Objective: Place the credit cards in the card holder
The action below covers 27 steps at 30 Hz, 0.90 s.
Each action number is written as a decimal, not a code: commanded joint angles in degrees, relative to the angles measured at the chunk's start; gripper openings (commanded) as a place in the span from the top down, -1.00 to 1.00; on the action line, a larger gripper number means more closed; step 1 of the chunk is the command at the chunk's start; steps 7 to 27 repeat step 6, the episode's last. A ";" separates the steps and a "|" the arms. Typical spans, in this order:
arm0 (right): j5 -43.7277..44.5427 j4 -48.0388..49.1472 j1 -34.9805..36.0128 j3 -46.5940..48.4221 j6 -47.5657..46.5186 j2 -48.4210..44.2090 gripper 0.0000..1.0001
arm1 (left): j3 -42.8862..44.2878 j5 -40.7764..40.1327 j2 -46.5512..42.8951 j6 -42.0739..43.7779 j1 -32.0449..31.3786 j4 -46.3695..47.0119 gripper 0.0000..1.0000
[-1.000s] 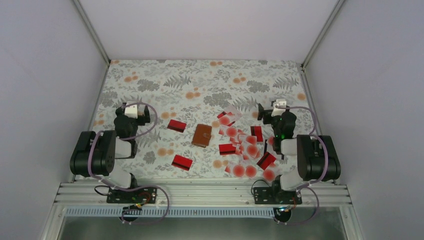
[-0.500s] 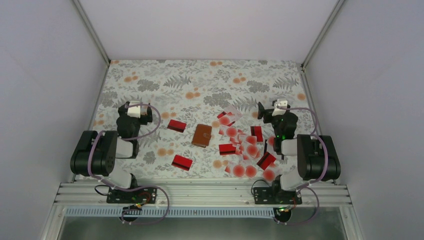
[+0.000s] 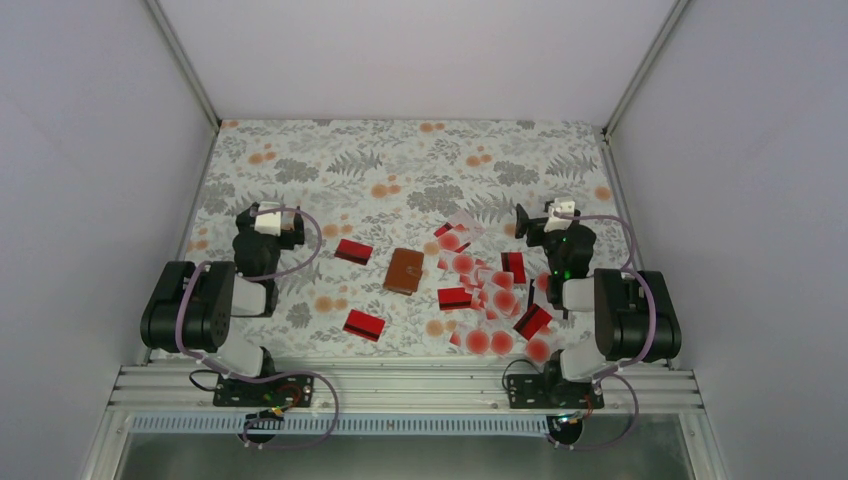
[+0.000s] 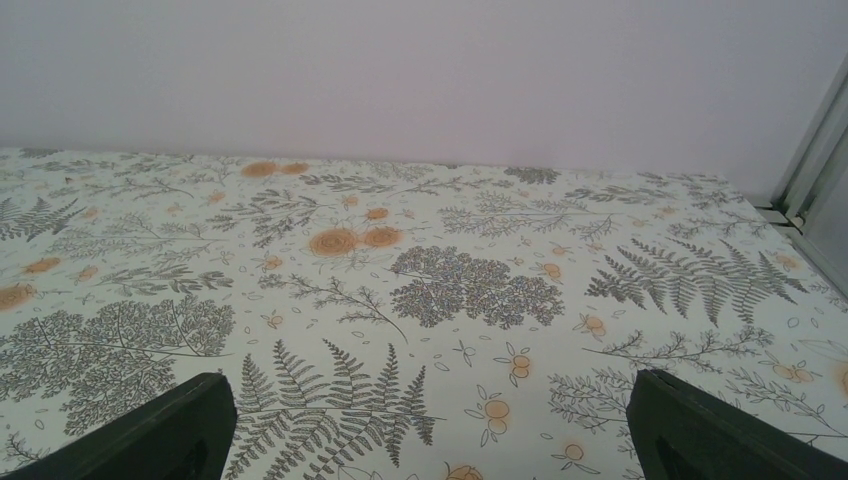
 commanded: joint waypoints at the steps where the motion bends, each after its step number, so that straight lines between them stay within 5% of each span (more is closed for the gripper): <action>1: -0.24 3.86 -0.42 -0.30 -0.22 0.48 -0.99 | 0.84 0.27 0.20 0.25 -0.14 2.85 -1.00; 27: 0.00 3.38 -0.42 -0.27 -0.19 0.14 -0.99 | 0.85 0.29 0.21 0.22 -0.09 2.85 -1.00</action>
